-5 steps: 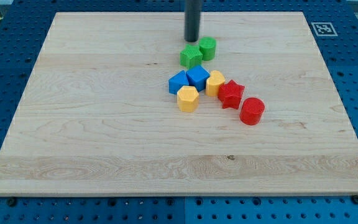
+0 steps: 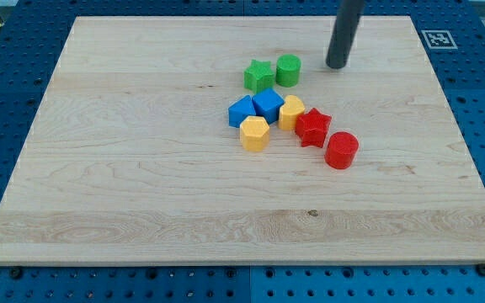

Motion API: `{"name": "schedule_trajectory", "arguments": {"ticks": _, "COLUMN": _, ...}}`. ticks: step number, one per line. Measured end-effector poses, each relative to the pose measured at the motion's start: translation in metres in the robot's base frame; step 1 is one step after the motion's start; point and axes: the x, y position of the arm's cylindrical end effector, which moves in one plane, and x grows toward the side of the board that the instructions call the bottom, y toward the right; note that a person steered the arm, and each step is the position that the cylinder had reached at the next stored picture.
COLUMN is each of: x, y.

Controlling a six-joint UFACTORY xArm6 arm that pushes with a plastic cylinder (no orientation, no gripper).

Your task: Push the green circle into the red circle

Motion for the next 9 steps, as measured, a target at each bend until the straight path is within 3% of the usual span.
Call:
{"name": "schedule_trajectory", "arguments": {"ticks": 1, "x": -0.009, "y": -0.056}}
{"name": "schedule_trajectory", "arguments": {"ticks": 2, "x": 0.008, "y": -0.105}}
{"name": "schedule_trajectory", "arguments": {"ticks": 3, "x": 0.036, "y": -0.107}}
{"name": "schedule_trajectory", "arguments": {"ticks": 5, "x": 0.042, "y": -0.013}}
{"name": "schedule_trajectory", "arguments": {"ticks": 6, "x": 0.042, "y": 0.002}}
{"name": "schedule_trajectory", "arguments": {"ticks": 7, "x": 0.039, "y": -0.036}}
{"name": "schedule_trajectory", "arguments": {"ticks": 8, "x": 0.000, "y": -0.054}}
{"name": "schedule_trajectory", "arguments": {"ticks": 9, "x": -0.026, "y": -0.010}}
